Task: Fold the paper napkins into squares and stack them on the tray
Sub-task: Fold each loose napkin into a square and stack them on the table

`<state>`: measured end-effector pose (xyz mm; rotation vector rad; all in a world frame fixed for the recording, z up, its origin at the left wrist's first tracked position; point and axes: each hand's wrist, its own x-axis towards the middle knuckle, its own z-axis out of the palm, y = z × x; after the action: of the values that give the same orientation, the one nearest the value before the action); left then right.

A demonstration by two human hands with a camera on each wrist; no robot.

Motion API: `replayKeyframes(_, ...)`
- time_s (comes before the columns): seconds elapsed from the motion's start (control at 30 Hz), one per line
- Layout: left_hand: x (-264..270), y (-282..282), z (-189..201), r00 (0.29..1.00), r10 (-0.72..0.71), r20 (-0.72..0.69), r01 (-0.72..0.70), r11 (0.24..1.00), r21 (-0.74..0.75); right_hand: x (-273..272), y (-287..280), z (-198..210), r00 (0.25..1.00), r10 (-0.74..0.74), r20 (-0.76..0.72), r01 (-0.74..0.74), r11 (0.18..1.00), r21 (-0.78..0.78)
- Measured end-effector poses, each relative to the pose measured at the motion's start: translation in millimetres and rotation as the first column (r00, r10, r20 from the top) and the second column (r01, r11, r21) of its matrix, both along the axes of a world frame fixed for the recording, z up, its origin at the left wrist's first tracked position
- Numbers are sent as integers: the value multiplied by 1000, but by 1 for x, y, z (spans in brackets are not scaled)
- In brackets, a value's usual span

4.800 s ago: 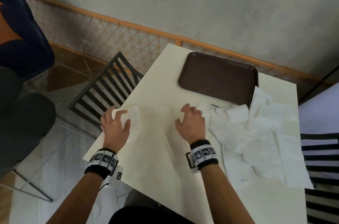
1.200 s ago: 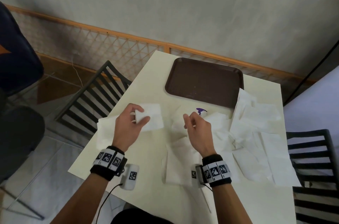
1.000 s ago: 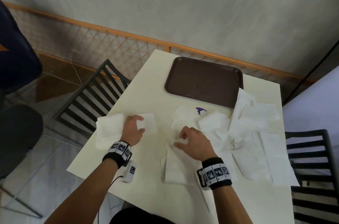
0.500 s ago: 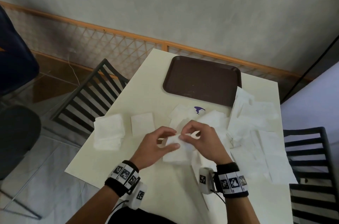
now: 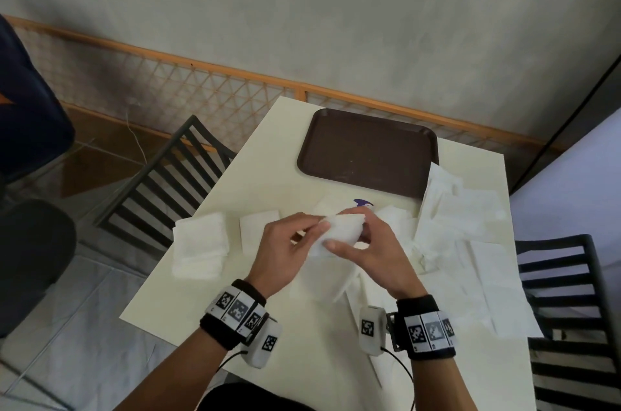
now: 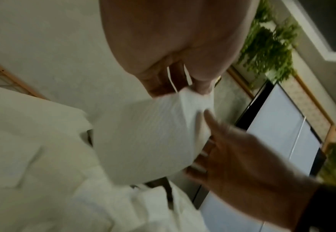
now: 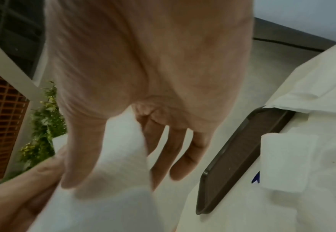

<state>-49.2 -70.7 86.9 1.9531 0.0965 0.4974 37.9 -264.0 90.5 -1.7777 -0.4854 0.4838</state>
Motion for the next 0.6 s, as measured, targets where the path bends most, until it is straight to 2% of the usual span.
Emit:
replayKeyframes(0.07, 1, 0, 16, 998, 64, 5, -63, 991, -118, -5, 2, 2, 997, 36, -63, -31, 997, 72)
replayKeyframes(0.13, 2, 4, 30, 998, 52, -45, -59, 984, -167, -9, 3, 5, 995, -20, -93, 36, 985, 170)
replayKeyframes(0.2, 1, 9, 33, 987, -31, -156, 8, 989, -147, -9, 5, 8, 987, -113, -114, 137, 962, 237)
replayKeyframes(0.27, -1, 14, 30, 978, -72, -198, 52, 993, -106, -8, 6, 9, 985, -147, -87, 166, 946, 279)
replayKeyframes(0.4, -5, 13, 33, 990, -27, -142, -6, 974, -226, -5, 3, 10, 986, -169, -4, 161, 932, 324)
replayKeyframes(0.6, -9, 13, 42, 994, -110, -30, 100, 969, -228, -8, 5, 7, 983, -169, -73, 184, 888, 422)
